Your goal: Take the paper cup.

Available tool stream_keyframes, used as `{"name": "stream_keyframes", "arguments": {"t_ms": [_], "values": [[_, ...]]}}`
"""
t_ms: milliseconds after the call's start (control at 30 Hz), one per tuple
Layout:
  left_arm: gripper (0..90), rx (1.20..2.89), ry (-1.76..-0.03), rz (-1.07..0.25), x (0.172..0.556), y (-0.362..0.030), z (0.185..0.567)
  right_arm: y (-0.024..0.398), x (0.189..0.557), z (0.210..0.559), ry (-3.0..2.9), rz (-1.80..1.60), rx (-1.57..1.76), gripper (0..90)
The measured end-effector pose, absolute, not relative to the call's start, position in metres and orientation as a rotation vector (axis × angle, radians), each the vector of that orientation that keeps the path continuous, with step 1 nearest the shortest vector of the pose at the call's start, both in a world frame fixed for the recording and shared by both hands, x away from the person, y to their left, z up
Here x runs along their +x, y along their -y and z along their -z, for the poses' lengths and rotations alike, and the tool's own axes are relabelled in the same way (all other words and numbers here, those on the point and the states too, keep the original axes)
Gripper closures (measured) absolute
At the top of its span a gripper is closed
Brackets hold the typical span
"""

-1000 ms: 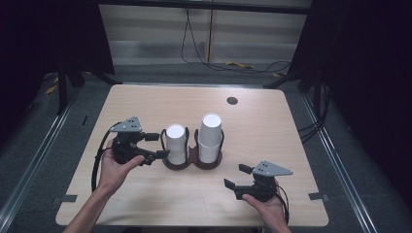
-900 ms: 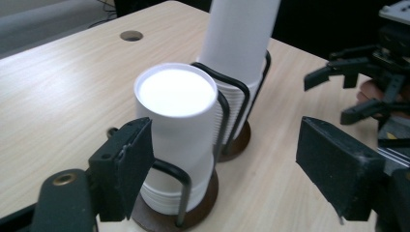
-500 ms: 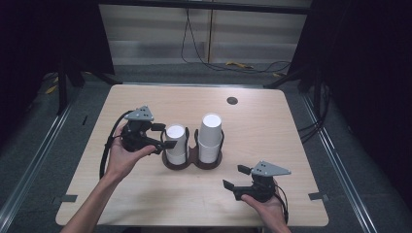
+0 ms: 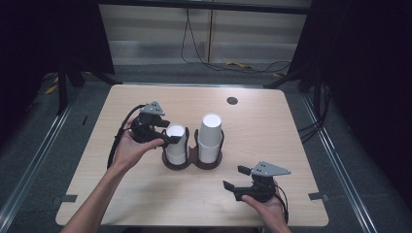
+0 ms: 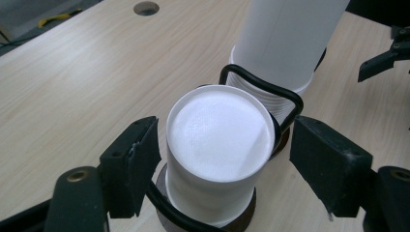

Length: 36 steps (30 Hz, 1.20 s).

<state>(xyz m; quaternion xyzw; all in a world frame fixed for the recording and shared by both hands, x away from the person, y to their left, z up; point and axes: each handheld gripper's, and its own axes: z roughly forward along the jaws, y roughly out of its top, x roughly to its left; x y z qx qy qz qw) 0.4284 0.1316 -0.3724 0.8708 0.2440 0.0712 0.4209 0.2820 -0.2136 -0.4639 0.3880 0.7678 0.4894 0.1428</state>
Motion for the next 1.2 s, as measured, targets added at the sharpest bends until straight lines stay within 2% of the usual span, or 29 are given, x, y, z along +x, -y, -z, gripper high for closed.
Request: {"name": "stream_keyframes", "arguments": {"t_ms": [333,467,667,767,1200], "values": [[26.3,2.279,-0.621,-0.196,0.435,-0.116,0.375,0.213,0.282,0.464,-2.223,-1.406,1.126,19.5],[33.0,2.297,-0.623,-0.182,0.438,-0.116,0.376,0.214,0.282,0.465,-2.222,-1.405,1.127,19.4],[30.8,2.350,-0.617,-0.196,0.439,-0.110,0.376,0.213,0.283,0.465,-2.231,-1.404,1.122,19.3],[25.2,2.377,-0.625,-0.210,0.440,-0.109,0.379,0.212,0.281,0.463,-2.228,-1.406,1.102,19.5],[29.7,2.405,-0.624,-0.188,0.442,-0.104,0.385,0.213,0.282,0.465,-2.233,-1.400,1.123,19.1]]}}
